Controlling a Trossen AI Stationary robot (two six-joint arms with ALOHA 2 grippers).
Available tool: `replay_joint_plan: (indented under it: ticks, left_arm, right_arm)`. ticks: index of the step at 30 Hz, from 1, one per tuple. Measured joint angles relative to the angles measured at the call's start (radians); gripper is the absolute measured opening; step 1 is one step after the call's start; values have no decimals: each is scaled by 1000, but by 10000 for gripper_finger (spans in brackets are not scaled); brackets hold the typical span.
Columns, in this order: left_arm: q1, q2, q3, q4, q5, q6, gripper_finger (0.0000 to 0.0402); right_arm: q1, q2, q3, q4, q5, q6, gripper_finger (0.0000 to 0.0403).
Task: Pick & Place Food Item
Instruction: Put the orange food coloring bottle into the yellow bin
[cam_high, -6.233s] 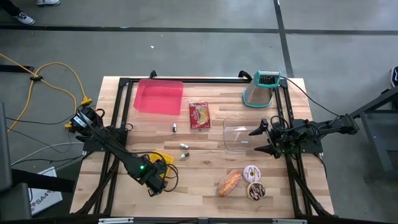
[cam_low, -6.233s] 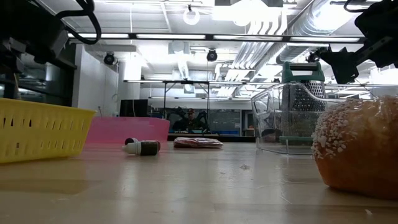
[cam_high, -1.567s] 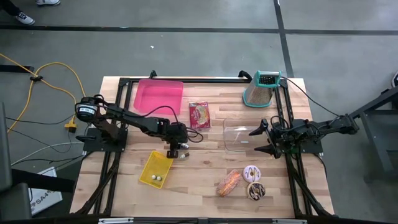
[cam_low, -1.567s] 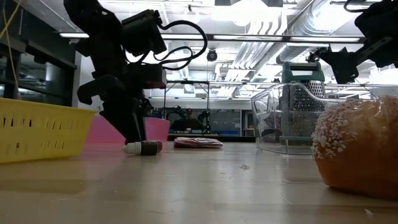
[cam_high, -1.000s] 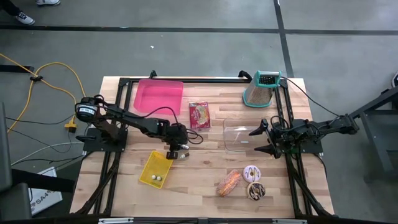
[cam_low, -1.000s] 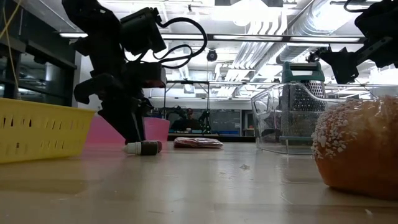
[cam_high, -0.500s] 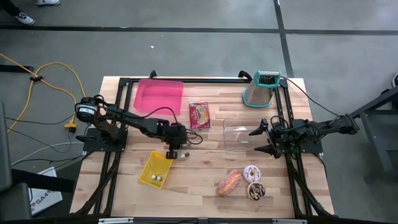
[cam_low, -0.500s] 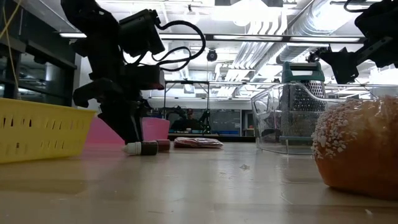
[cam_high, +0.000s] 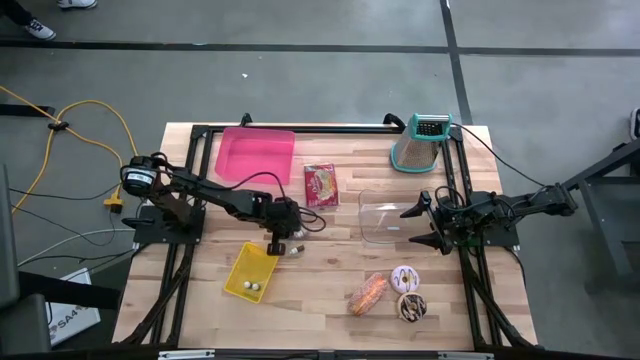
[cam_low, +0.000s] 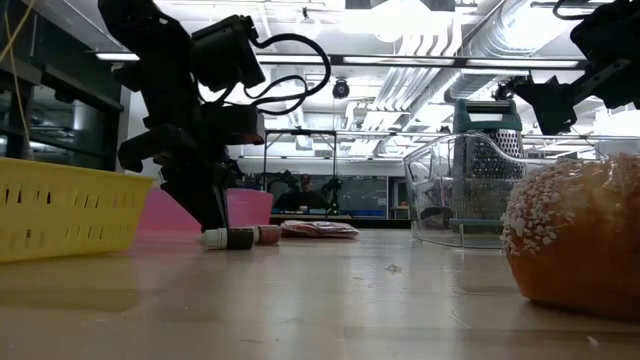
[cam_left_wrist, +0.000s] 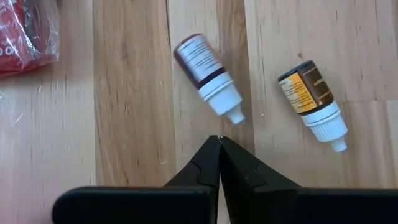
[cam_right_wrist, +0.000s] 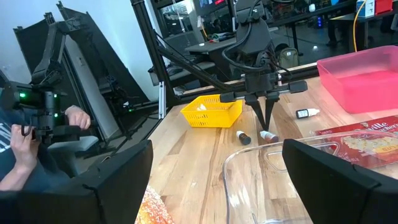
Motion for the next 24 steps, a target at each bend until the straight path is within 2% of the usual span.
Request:
replay_joint_plan:
  ticks: [15, 24]
  left_arm:
    - [7, 0, 0, 0, 2, -13, 6]
    - [44, 0, 1, 0, 33, -26, 74]
  right_arm:
    - [0, 0, 0, 0, 0, 0, 348]
    - [0, 0, 0, 0, 0, 0, 348]
